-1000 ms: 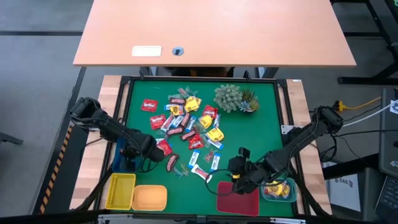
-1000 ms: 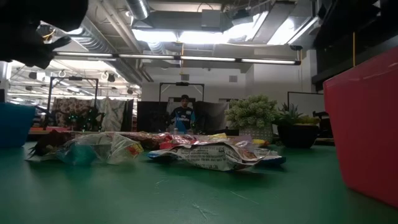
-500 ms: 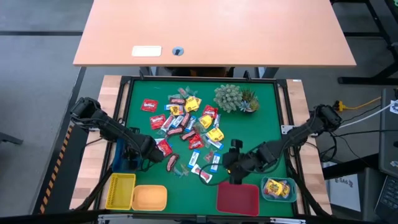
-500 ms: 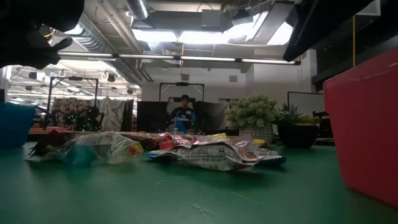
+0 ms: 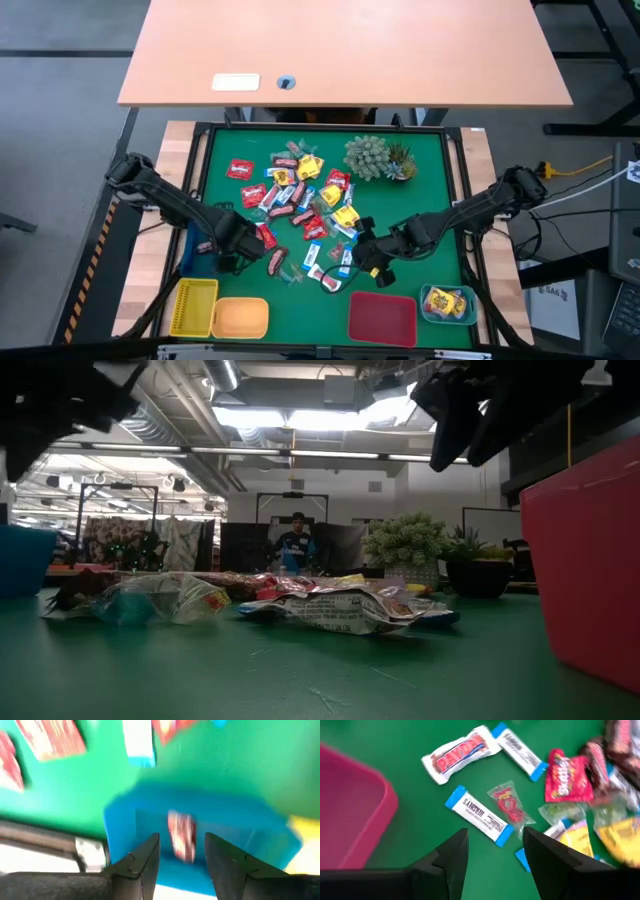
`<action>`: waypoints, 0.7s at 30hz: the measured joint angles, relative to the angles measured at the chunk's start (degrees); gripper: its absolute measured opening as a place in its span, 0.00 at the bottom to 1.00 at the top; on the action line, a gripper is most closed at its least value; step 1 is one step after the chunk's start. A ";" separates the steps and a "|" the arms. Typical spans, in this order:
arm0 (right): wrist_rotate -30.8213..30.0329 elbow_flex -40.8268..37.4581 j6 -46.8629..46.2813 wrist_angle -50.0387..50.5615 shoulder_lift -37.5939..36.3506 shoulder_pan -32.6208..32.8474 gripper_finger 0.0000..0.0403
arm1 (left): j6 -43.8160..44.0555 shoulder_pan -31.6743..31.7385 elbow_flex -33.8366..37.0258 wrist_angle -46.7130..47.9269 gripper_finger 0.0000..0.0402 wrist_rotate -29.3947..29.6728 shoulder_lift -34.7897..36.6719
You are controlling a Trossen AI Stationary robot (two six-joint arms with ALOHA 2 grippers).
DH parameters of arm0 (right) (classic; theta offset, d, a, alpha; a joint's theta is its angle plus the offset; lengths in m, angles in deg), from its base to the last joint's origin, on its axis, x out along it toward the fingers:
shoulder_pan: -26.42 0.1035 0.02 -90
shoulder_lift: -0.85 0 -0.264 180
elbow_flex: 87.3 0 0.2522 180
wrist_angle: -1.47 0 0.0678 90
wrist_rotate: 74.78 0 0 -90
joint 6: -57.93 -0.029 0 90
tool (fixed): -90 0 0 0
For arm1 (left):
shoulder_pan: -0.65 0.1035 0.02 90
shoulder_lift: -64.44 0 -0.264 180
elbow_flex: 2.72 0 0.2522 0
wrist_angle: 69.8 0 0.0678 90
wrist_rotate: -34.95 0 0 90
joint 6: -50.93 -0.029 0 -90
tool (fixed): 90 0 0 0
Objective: Sort candy
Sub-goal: Put the blue chocolate into the red bin
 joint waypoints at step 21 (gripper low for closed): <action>6.10 0.02 19.31 -5.73 10.63 -4.34 0.46 | -9.40 1.59 -0.02 -33.85 0.35 15.25 0.17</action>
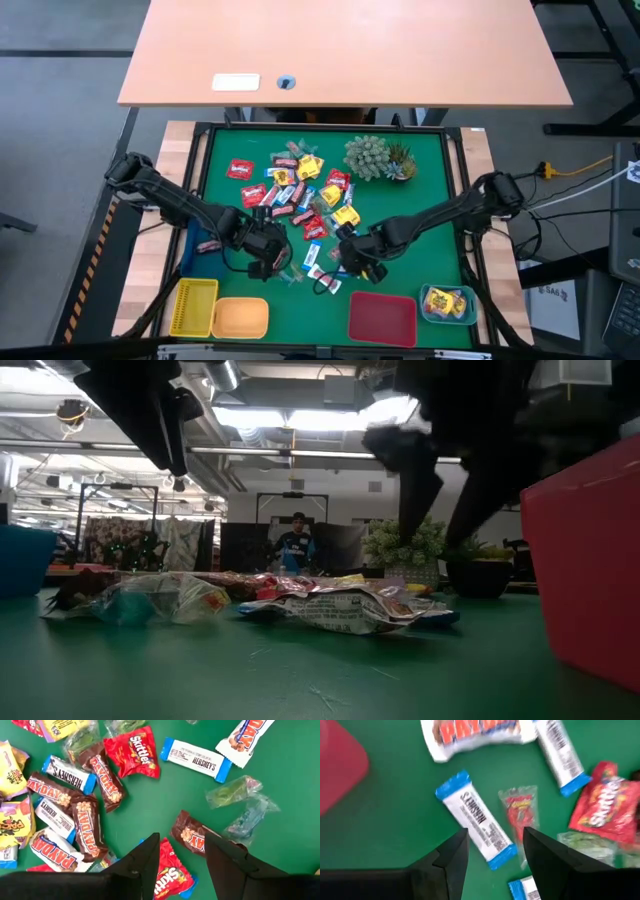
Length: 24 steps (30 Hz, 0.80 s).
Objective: Sort candy
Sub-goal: Put the blue chocolate into the red bin
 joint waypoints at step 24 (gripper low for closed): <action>1.48 0.00 8.99 -4.06 6.45 -0.84 0.46 | -0.04 -0.02 0.00 -0.35 0.35 0.10 -0.02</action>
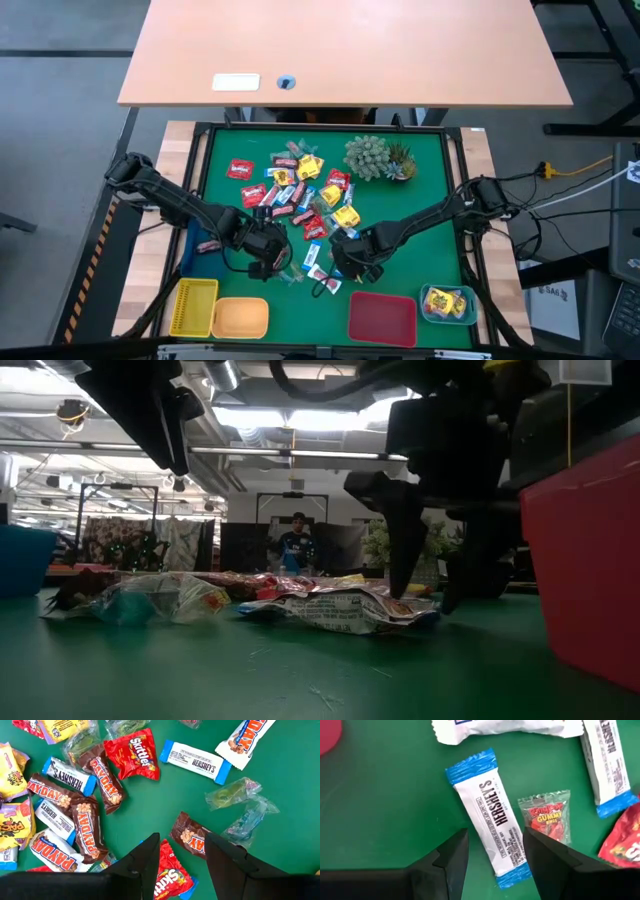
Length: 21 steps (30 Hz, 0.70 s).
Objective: Sort candy
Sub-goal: Put the blue chocolate into the red bin
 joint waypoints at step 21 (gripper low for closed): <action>2.47 0.20 1.38 0.99 1.51 -2.80 0.46 | 0.00 0.00 0.00 -0.05 0.35 0.01 0.00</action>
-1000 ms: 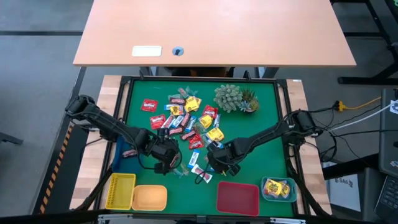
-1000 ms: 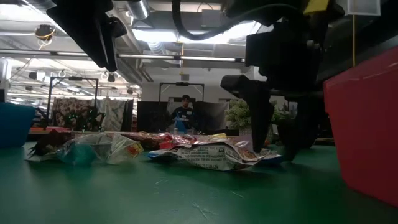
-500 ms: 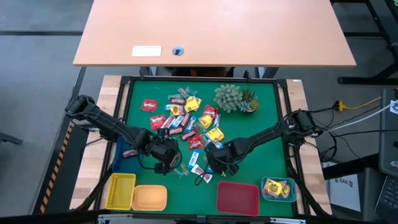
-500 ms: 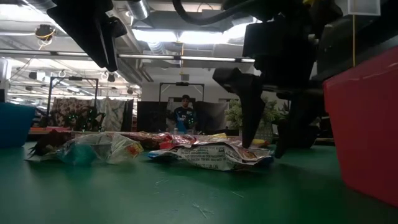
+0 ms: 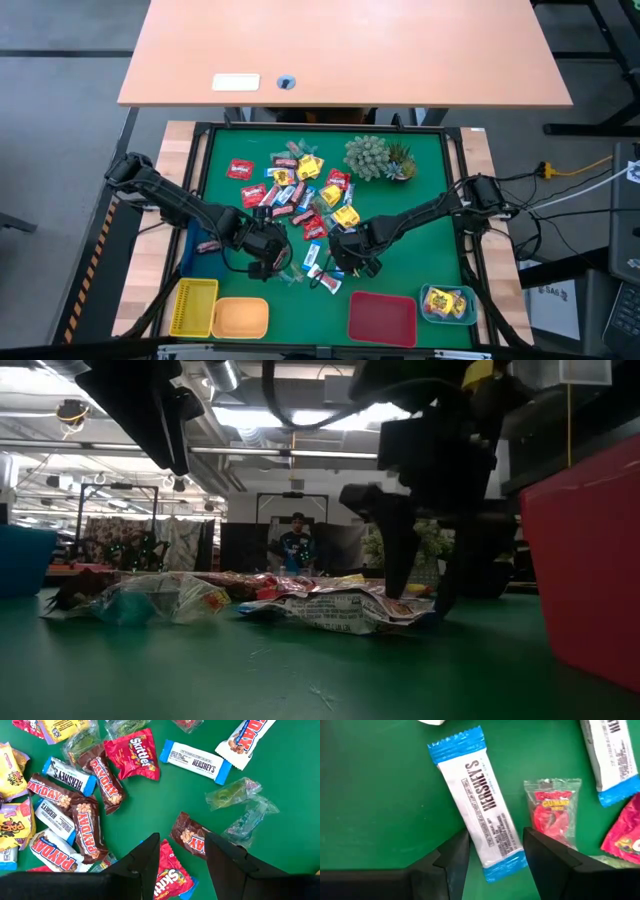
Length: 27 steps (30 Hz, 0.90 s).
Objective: Sort candy
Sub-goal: Put the blue chocolate into the red bin
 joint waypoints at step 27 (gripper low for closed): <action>5.40 0.05 -6.48 4.76 0.85 0.20 0.24 | 0.02 -0.02 0.00 -1.10 0.35 -0.01 -0.02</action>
